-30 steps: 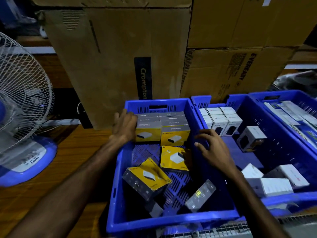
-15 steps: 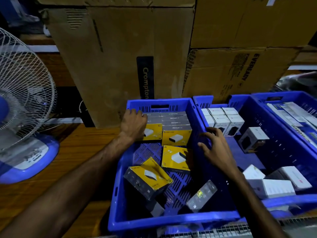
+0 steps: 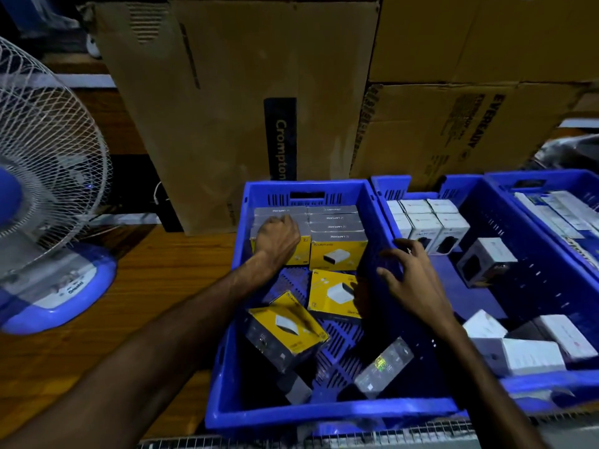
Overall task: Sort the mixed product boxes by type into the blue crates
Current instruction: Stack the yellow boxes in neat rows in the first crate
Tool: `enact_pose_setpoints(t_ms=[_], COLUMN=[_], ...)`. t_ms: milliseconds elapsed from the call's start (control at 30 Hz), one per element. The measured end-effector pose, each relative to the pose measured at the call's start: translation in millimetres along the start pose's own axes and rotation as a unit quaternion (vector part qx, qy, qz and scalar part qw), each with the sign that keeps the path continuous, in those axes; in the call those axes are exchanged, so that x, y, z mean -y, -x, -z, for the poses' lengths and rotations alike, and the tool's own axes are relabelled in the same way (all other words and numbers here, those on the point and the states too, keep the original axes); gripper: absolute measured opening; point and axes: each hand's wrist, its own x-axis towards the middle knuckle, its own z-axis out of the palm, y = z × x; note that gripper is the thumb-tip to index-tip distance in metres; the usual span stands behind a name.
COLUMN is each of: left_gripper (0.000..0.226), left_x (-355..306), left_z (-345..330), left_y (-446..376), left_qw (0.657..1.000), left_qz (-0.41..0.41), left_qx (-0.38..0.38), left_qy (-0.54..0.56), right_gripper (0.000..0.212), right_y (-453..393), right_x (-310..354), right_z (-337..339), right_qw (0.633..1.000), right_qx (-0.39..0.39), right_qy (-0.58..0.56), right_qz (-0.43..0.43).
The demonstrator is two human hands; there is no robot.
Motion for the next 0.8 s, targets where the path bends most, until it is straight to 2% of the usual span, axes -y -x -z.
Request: enact_pose_setpoints(t_ms=[200,300,467,567,800], left_gripper=[0.018,0.023,0.019,0.019,0.029], left_x=[-12,-18,-30,-30,-25], left_z=[-18,-20,-20,-24,7], left_y=[-9,-9,-10,-10,18], left_qw=[0.999,1.0,0.997,0.996,0.971], left_qz=[-0.011,0.01,0.06,0.064,0.067], left_qx=[0.019,0.012,0.045,0.051,-0.019], left_qy=[0.026,0.025,0.03,0.045,0.23], right_gripper=[0.031,0.031,0.029,0.028,0.022], right_y=[2,2,3,5,4], right_x=[-1,0,2,4,5], right_z=[0,0,1,3,6], right_qw=[1.0,1.0,1.0,1.0,0.999], right_qx=[-0.005,-0.007,-0.003,-0.003,-0.018], right_qy=[0.0,0.002,0.0,-0.01,-0.051], right_qz=[0.002,0.001,-0.006,-0.006,-0.007])
